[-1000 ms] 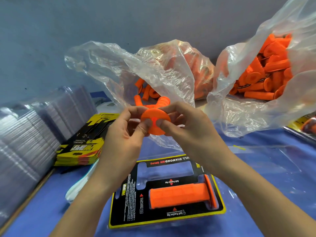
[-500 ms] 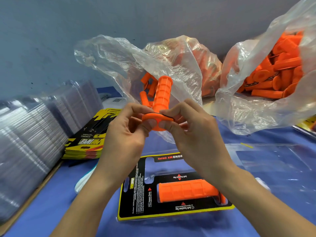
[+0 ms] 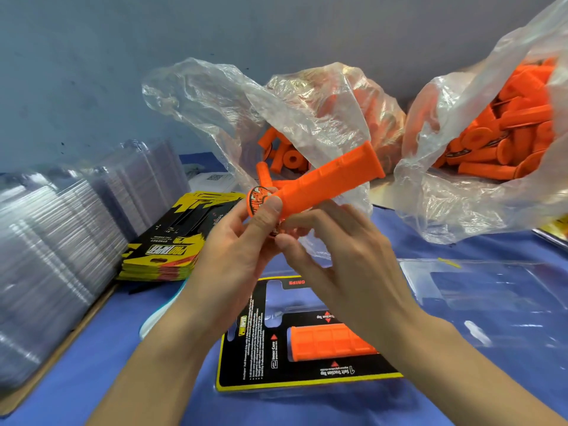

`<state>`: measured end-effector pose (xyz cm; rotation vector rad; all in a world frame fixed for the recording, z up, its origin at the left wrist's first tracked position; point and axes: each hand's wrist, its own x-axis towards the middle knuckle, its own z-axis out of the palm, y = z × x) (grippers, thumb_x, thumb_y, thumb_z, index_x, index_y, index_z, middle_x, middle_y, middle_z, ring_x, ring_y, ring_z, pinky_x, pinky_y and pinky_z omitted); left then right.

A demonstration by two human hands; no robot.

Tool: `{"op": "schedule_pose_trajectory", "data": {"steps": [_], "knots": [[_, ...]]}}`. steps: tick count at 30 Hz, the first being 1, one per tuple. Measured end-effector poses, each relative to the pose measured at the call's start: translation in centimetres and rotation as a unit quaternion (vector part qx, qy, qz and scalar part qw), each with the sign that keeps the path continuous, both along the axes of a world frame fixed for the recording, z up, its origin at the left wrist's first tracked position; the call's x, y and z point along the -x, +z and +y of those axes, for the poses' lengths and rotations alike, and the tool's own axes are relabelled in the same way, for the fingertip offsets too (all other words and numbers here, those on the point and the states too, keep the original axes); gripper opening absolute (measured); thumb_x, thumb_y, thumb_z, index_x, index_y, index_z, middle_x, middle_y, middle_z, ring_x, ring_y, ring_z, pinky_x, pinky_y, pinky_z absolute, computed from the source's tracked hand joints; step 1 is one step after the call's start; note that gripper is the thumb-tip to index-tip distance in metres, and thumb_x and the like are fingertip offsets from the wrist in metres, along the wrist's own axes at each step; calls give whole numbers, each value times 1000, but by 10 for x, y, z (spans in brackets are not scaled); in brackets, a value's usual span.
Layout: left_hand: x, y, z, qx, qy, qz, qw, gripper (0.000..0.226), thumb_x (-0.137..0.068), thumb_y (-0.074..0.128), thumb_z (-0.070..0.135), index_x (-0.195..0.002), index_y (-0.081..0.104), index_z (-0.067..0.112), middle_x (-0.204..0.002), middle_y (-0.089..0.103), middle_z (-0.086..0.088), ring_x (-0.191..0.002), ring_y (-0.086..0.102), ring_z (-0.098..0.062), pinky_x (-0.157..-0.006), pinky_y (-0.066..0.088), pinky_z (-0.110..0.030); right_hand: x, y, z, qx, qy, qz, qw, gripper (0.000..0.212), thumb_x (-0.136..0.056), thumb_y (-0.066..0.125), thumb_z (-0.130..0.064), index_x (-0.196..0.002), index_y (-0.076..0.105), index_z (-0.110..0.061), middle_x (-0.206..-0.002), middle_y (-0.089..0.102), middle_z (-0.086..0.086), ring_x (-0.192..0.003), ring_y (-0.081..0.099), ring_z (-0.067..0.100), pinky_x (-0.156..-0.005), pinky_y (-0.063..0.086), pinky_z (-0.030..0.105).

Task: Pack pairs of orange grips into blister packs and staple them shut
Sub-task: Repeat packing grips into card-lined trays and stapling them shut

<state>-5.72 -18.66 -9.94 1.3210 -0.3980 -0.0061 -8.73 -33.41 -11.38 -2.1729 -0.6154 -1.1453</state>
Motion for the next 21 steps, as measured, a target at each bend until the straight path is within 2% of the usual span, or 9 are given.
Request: {"op": "schedule_pose_trajectory", "data": {"steps": [3, 5, 7, 10, 12, 15, 18, 20, 21], "knots": [[-2, 2, 5, -38, 56, -32, 997, 41, -83, 71, 45, -110, 64, 15, -88, 71, -1, -80, 68, -16, -69, 54, -24, -2, 4, -11, -102, -12, 48, 994, 27, -97, 49, -51, -109, 48, -27, -89, 56, -10, -76, 56, 12, -69, 47, 39], [-1, 3, 5, -66, 75, -62, 993, 41, -83, 70, 40, -110, 58, 13, -82, 69, 3, -74, 68, -16, -64, 53, -23, -6, 5, -20, -169, 2, 87, 982, 36, -93, 52, -57, -118, 37, -35, -95, 57, -15, -78, 60, 8, -69, 50, 39], [1, 3, 4, -89, 65, -80, 991, 42, -82, 71, 38, -110, 56, 11, -81, 68, 1, -72, 67, -16, -64, 53, -24, -9, 6, -29, -164, 9, 117, 979, 52, -89, 54, -60, -132, 31, -41, -109, 56, -19, -84, 62, 2, -70, 53, 34], [4, 2, 3, -98, 38, -80, 991, 36, -84, 68, 35, -109, 55, 11, -75, 65, 3, -68, 64, -17, -65, 52, -26, -14, 6, -42, -114, -13, 141, 983, 71, -86, 55, -63, -146, 21, -50, -127, 52, -17, -95, 58, -9, -74, 48, 14], [5, 2, 3, -122, 29, -80, 989, 43, -82, 69, 42, -115, 56, 18, -75, 66, 1, -67, 64, -18, -67, 52, -25, -17, 6, -51, -111, 21, 154, 982, 67, -84, 57, -61, -145, 32, -49, -126, 53, -16, -102, 56, -8, -79, 47, 12], [6, 1, 6, -159, 27, -94, 982, 48, -77, 69, 49, -119, 56, 31, -81, 67, 0, -68, 67, -16, -65, 52, -20, -21, 7, -63, -79, 55, 157, 983, 47, -81, 58, -58, -125, 55, -41, -115, 55, -18, -99, 56, -2, -82, 45, 14], [1, -1, 11, -209, 16, -108, 972, 41, -73, 71, 50, -110, 57, 42, -89, 67, 6, -76, 69, -14, -71, 55, -23, -22, 5, -72, -51, 40, 158, 985, 44, -79, 58, -59, -118, 56, -39, -112, 54, -19, -96, 50, -4, -80, 39, 12], [-2, -2, 16, -240, 11, -114, 964, 39, -72, 73, 52, -106, 56, 46, -94, 66, 12, -85, 68, -12, -80, 56, -27, -22, 3, -75, -39, 28, 167, 985, 46, -77, 57, -63, -117, 55, -40, -112, 52, -24, -96, 50, -4, -82, 40, 16], [-3, -2, 18, -256, 10, -120, 959, 39, -72, 72, 52, -106, 55, 47, -95, 65, 15, -88, 67, -8, -81, 55, -24, -21, 2, -76, -34, 23, 174, 984, 47, -76, 55, -65, -116, 55, -41, -112, 52, -25, -96, 51, -2, -83, 42, 21]]}}
